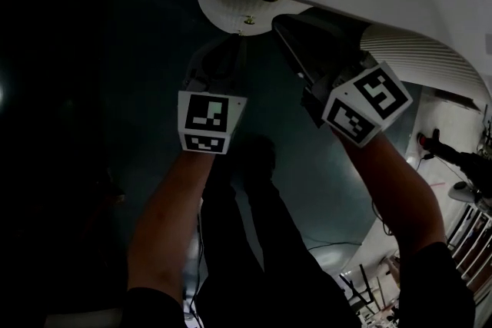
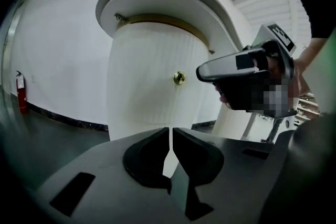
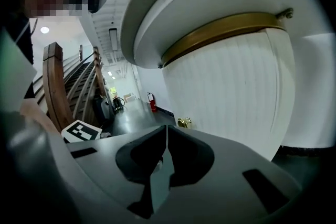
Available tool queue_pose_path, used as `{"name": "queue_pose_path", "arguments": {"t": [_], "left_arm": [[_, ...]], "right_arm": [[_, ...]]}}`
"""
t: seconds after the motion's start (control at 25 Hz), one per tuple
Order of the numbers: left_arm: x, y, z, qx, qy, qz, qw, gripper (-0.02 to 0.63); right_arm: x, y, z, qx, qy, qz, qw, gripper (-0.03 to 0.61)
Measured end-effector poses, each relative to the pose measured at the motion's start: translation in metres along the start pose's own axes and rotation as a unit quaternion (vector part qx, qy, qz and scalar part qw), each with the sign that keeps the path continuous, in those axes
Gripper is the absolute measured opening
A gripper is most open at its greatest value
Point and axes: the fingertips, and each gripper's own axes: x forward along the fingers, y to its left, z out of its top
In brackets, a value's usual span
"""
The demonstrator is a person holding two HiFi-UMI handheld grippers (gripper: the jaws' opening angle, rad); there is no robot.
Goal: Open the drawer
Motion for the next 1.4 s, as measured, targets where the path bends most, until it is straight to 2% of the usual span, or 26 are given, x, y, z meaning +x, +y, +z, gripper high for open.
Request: {"name": "queue_pose_path", "arguments": {"t": [0.16, 0.28, 0.6, 0.8, 1.0, 1.2, 1.4], "left_arm": [[0.019, 0.003, -0.007, 0.008, 0.003, 0.009, 0.9999, 0.02], [0.033, 0.01, -0.018, 0.007, 0.016, 0.012, 0.9998, 0.079], [0.072, 0.013, -0.056, 0.014, 0.069, 0.022, 0.9973, 0.166], [0.085, 0.017, -0.08, 0.007, 0.091, 0.031, 0.9953, 0.176], [0.101, 0.019, -0.096, 0.027, 0.113, 0.025, 0.9929, 0.176], [0.112, 0.023, -0.1, 0.018, 0.122, 0.029, 0.992, 0.176], [0.116, 0.023, -0.105, 0.031, 0.129, 0.021, 0.991, 0.176]], "right_arm": [[0.006, -0.008, 0.005, -0.009, -0.005, -0.001, 1.0, 0.018], [0.011, -0.011, 0.008, -0.007, -0.014, -0.005, 1.0, 0.018], [0.016, -0.023, 0.009, -0.001, -0.01, -0.001, 1.0, 0.018], [0.019, -0.021, 0.007, -0.014, 0.002, 0.007, 1.0, 0.018], [0.02, -0.021, 0.005, -0.009, -0.005, 0.002, 1.0, 0.018], [0.019, -0.023, 0.005, 0.011, -0.013, -0.003, 1.0, 0.018], [0.02, -0.022, 0.004, 0.007, -0.007, -0.003, 1.0, 0.018]]}}
